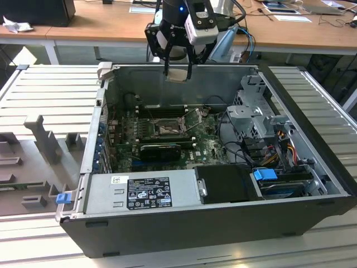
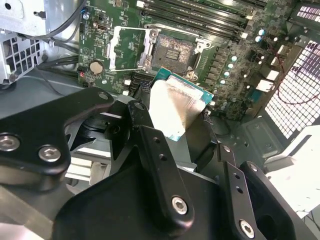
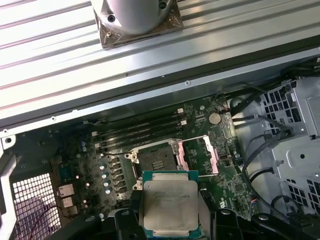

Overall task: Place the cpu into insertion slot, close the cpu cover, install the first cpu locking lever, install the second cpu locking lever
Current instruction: 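Place the cpu into insertion slot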

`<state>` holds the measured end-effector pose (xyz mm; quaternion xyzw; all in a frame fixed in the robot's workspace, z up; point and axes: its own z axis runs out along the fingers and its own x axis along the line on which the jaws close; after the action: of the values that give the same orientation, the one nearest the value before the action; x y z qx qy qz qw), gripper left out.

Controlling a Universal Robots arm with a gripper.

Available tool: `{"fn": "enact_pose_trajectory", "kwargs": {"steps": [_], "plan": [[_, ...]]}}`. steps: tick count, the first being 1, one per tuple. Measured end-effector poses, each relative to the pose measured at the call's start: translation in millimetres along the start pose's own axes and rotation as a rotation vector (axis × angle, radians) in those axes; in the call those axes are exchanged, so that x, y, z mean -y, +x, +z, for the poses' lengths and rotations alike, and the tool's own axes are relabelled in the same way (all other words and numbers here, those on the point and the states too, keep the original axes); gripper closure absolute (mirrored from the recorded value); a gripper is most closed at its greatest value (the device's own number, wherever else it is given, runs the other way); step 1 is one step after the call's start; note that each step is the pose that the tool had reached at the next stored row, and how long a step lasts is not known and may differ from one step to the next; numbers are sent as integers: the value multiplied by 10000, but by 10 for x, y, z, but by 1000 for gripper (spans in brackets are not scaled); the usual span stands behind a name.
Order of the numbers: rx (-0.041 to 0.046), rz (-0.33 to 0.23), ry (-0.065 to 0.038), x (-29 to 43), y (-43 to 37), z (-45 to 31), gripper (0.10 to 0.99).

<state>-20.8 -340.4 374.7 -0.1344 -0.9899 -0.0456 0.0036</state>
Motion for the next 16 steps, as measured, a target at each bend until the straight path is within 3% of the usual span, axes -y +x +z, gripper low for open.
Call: {"fn": "enact_pose_trajectory", "kwargs": {"steps": [16], "plan": [[56,630,-12,0,0,3,557]]}}
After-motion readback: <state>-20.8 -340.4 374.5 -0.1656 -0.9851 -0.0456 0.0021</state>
